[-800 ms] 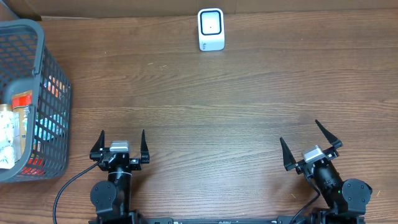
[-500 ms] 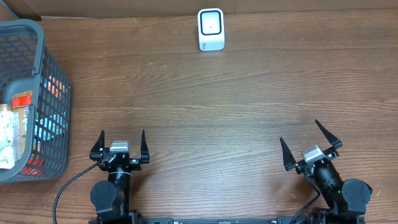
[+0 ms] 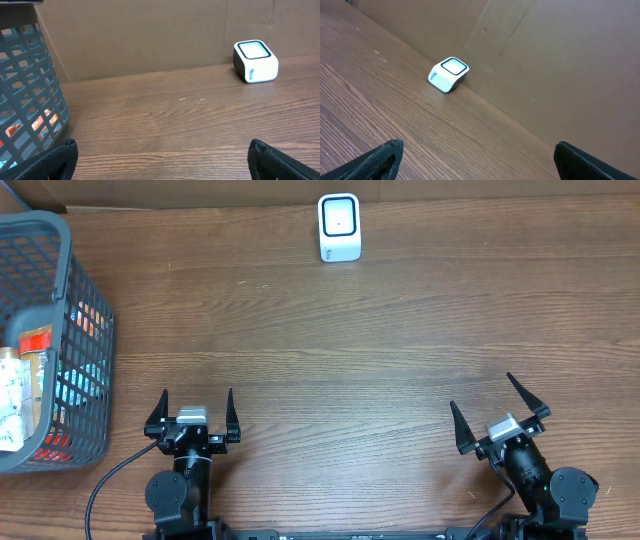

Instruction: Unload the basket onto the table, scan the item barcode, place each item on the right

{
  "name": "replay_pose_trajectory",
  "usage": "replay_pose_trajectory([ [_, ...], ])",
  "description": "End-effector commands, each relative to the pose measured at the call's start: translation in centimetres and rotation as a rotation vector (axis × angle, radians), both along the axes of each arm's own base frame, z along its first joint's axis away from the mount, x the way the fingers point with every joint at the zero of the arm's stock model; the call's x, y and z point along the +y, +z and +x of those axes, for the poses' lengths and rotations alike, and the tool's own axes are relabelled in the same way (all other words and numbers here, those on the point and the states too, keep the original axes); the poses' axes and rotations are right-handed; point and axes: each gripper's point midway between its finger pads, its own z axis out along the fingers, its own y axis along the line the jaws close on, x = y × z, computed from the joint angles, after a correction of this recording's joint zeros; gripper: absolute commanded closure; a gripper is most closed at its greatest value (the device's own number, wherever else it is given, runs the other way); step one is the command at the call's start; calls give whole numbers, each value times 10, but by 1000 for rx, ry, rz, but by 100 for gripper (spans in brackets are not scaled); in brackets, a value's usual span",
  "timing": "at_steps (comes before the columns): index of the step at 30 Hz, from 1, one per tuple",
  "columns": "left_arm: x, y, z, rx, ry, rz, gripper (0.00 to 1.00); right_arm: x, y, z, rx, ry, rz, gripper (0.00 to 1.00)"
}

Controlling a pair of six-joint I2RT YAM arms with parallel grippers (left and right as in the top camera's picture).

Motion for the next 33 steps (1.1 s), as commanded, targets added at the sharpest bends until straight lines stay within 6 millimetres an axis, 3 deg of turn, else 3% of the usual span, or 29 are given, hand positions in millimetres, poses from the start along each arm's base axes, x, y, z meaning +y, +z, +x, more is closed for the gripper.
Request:
replay_pose_trajectory([
  [1, 1, 0, 0, -4, 8, -4, 0, 1, -4, 0, 6, 6, 1, 0],
  [22, 0, 1, 0, -8, 4, -5, 0, 1, -4, 0, 6, 6, 1, 0],
  [33, 0, 23, -2, -69, 6, -58, 0, 1, -4, 0, 6, 6, 1, 0],
])
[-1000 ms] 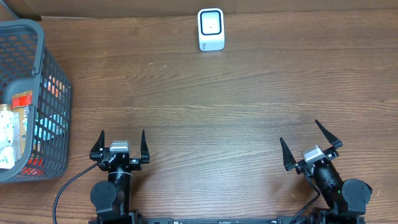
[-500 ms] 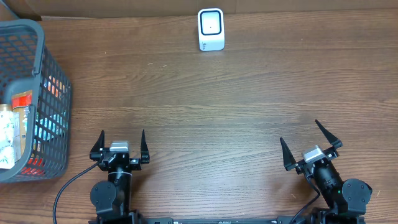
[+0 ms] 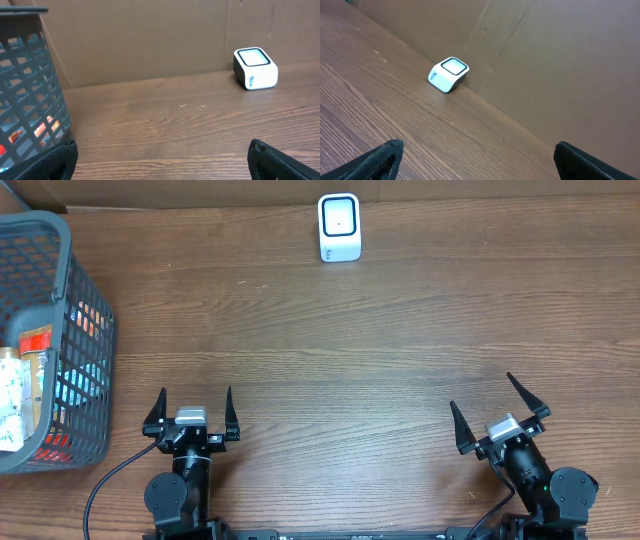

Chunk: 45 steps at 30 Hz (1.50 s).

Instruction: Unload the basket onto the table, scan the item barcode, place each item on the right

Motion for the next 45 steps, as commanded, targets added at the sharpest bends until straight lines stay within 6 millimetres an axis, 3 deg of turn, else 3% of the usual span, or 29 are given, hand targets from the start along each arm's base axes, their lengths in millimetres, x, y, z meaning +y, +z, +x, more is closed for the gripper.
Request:
replay_pose_trajectory([
  [1, 0, 21, -3, -47, 5, -73, 0, 1, -4, 0, 6, 6, 1, 0],
  [4, -1, 39, -5, -70, 4, -108, 0, 1, -4, 0, 6, 6, 1, 0],
  [11, -1, 100, 4, -68, -3, -158, 0, 1, -4, 0, 6, 7, 1, 0],
  [18, -14, 167, 50, 86, -125, -222, 0, 1, -4, 0, 6, 6, 1, 0],
  [25, -5, 233, 107, 411, -231, -396, 0, 1, -4, 0, 6, 6, 1, 0],
  [30, -10, 287, 131, 439, -355, -458, 0, 1, -4, 0, 6, 6, 1, 0],
  [32, -10, 298, 141, 421, -375, -458, 0, 1, -4, 0, 6, 7, 1, 0],
  [35, -3, 297, 154, 409, -374, -453, 0, 1, -4, 0, 6, 6, 1, 0],
  [36, 5, 295, 156, 408, -341, -452, 0, 1, -4, 0, 6, 6, 1, 0],
  [39, 81, 269, 150, 440, 120, -690, 4, 1, -4, 0, 6, 6, 1, 0],
  [41, 131, 247, 125, 432, 448, -848, 4, 1, -4, 0, 6, 6, 1, 0],
  [45, 193, 222, 77, 401, 825, -943, 1, 1, -4, 0, 6, 6, 0, 0],
])
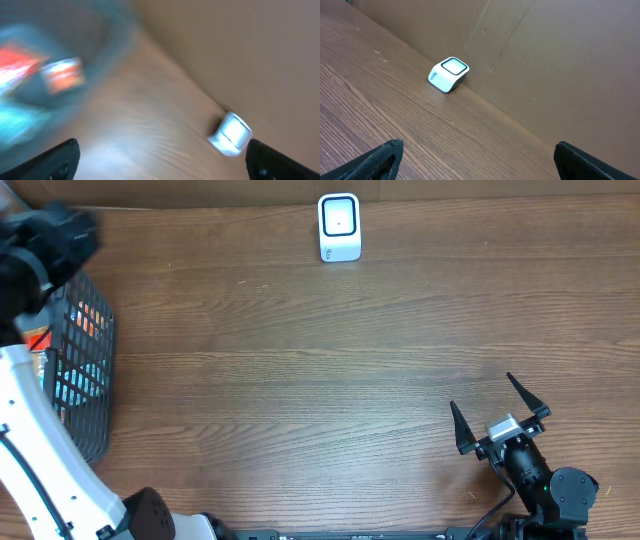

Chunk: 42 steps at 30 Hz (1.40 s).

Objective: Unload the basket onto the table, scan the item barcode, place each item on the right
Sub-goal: 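Reach the left gripper into the basket and grasp the mint-green wipes pack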

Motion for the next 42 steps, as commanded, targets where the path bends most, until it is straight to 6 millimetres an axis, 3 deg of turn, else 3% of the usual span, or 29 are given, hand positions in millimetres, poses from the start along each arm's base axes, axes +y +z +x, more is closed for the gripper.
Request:
replay_pose_trajectory([
  [1, 79, -10, -49, 79, 514, -7, 0, 1, -4, 0, 7, 6, 1, 0],
  [4, 109, -23, -73, 134, 653, -11, 0, 1, -4, 0, 7, 6, 1, 0],
  [7, 130, -41, -84, 189, 718, -43, 0, 1, -4, 0, 7, 6, 1, 0],
  [12, 154, -98, -100, 349, 853, -170, 0, 1, -4, 0, 7, 6, 1, 0],
  [17, 173, -148, -92, 462, 872, -228, 0, 1, -4, 0, 7, 6, 1, 0],
  [21, 186, -197, -73, 558, 814, -247, 0, 1, -4, 0, 7, 6, 1, 0],
  [27, 189, -256, -52, 657, 774, -284, 0, 1, -4, 0, 7, 6, 1, 0],
  [34, 171, -297, -38, 751, 779, -313, 0, 1, -4, 0, 7, 6, 1, 0],
  [42, 161, -337, -44, 806, 825, -324, 0, 1, -4, 0, 7, 6, 1, 0],
])
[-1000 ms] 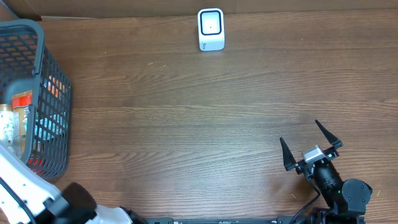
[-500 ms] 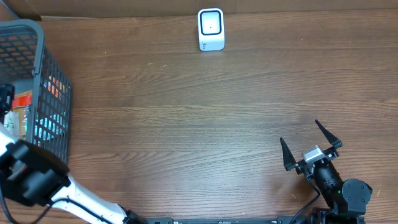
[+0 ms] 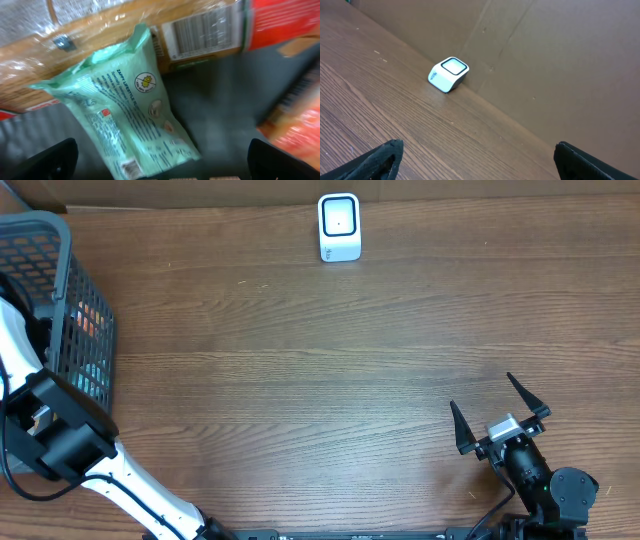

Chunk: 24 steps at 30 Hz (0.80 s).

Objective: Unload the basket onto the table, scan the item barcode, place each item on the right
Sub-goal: 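Reach the left gripper into the basket and grasp the mint-green wipes pack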

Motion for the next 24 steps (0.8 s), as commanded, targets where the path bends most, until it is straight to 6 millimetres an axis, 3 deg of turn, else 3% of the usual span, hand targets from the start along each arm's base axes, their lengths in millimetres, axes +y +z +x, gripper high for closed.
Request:
replay_pose_trajectory([
  [1, -1, -25, -16, 64, 68, -10, 0, 1, -4, 0, 6, 6, 0, 0],
  [7, -8, -66, -19, 66, 59, -12, 0, 1, -4, 0, 6, 6, 0, 0],
  [8, -9, -70, -19, 65, 57, -11, 10, 1, -4, 0, 6, 6, 0, 0],
  [9, -10, -77, -20, 65, 57, -12, 27, 1, -4, 0, 5, 6, 0, 0],
  [10, -11, -78, -21, 69, 55, -13, 35, 1, -4, 0, 6, 6, 0, 0],
  [14, -9, -75, -19, 66, -8, -15, 95, 1, -4, 0, 6, 6, 0, 0],
  [19, -10, -59, 0, 8, -171, -47, 96, 1, -4, 0, 6, 6, 0, 0],
  [23, -1, -22, 9, -14, -191, -21, 96, 1, -4, 0, 6, 6, 0, 0],
  [24, 3, -5, 14, -30, -203, -4, 96, 1, -4, 0, 6, 6, 0, 0],
])
